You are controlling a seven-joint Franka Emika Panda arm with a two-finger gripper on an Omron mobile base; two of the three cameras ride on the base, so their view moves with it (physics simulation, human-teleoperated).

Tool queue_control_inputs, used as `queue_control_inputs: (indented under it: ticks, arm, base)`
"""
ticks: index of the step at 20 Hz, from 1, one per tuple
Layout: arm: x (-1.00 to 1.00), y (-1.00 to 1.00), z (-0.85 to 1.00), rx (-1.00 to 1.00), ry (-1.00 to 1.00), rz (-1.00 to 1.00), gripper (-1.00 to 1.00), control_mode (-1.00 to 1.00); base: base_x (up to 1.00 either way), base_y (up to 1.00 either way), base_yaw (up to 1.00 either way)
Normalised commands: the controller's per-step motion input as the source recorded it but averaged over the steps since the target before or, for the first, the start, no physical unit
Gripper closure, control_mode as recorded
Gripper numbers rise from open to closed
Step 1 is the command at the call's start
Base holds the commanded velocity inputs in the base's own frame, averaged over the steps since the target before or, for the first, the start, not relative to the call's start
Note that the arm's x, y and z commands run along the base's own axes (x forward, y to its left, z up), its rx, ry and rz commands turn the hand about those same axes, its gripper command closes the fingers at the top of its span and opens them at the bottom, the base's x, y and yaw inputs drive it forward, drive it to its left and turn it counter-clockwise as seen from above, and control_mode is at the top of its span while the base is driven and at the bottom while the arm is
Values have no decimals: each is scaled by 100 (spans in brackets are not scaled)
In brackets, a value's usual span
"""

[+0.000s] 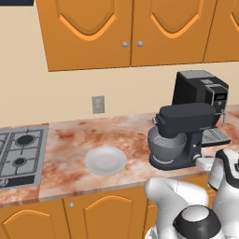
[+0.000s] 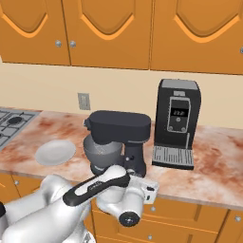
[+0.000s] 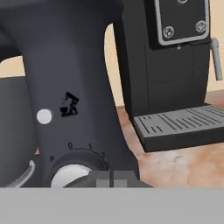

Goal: Add butter and sugar cubes to the stand mixer bowl and then turn on the stand mixer to begin making frosting.

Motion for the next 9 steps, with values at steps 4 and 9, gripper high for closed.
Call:
queue_control_inputs:
  ticks: [4, 9]
  arm:
    - [-10, 19, -11, 6, 20, -13, 100, -100]
    - [-1, 10, 3, 2, 8, -10, 100, -100]
  base:
    - [0, 0, 0]
    - [0, 0, 0]
